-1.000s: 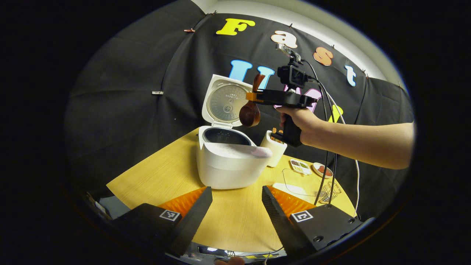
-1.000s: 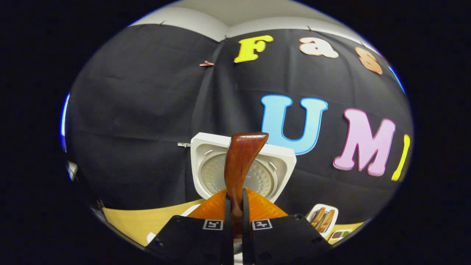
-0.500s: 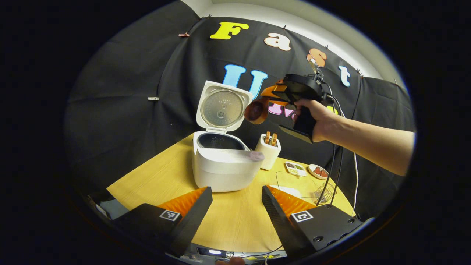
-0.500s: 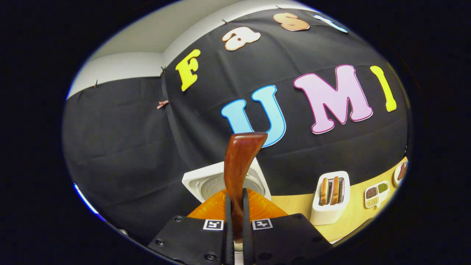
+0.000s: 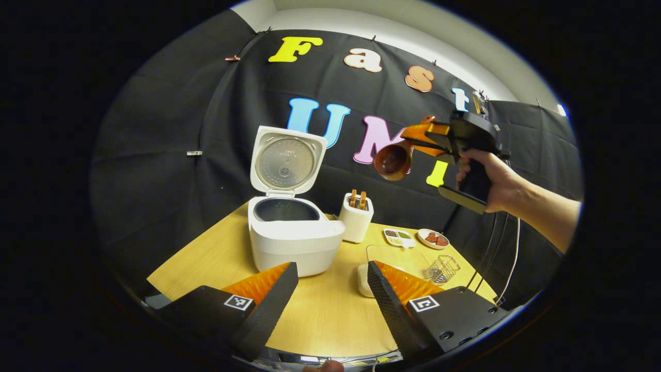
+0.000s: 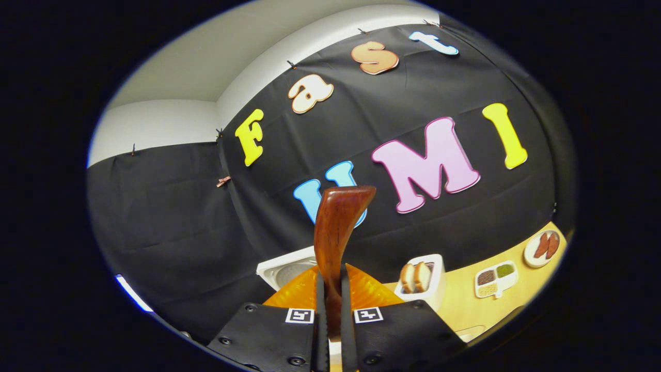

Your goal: Close the left gripper, press the button to open the rice cooker; take a wooden spoon from the chopstick holder with the right hand, scoop a spoonful of rice and pour it into the rice cooker, then put the wooden spoon back into the chopstick holder.

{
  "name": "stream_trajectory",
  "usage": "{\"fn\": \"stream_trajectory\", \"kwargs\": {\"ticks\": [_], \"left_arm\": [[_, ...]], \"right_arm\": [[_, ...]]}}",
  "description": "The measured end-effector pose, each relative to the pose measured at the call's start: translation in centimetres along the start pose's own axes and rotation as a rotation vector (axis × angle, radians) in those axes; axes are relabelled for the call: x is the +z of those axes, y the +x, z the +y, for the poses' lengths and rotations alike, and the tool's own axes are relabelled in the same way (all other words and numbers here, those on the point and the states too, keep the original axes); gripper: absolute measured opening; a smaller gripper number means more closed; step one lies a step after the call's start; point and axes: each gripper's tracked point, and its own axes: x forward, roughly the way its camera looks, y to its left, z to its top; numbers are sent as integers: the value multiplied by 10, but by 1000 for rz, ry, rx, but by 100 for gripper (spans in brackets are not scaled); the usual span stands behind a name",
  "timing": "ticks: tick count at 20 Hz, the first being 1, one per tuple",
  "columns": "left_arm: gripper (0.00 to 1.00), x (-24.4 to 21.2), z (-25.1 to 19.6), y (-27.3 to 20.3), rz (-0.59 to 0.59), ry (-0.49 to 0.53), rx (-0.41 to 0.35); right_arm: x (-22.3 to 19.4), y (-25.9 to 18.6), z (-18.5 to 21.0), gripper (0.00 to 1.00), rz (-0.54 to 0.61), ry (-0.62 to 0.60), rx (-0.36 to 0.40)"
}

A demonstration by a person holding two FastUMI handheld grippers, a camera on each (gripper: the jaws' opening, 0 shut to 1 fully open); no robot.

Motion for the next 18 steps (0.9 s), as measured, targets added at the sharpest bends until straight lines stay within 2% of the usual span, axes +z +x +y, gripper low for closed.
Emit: {"fn": "stream_trajectory", "kwargs": {"ticks": [7,11,14,18], "left_arm": [[94,13,-34,11,-19,55,-42],[94,13,-50,20,-14,24,-45],[94,13,-59,27,0,3,-31],[94,24,-71,34,-2,45,-13]], "right_arm": [[31,-81,-132,13,-25,-16,-206],[29,-121,-215,13,-11,-37,-357],[7,-141,-268,13,36,-27,-451],[-47,-158,-320,13,120,-13,-539]]}}
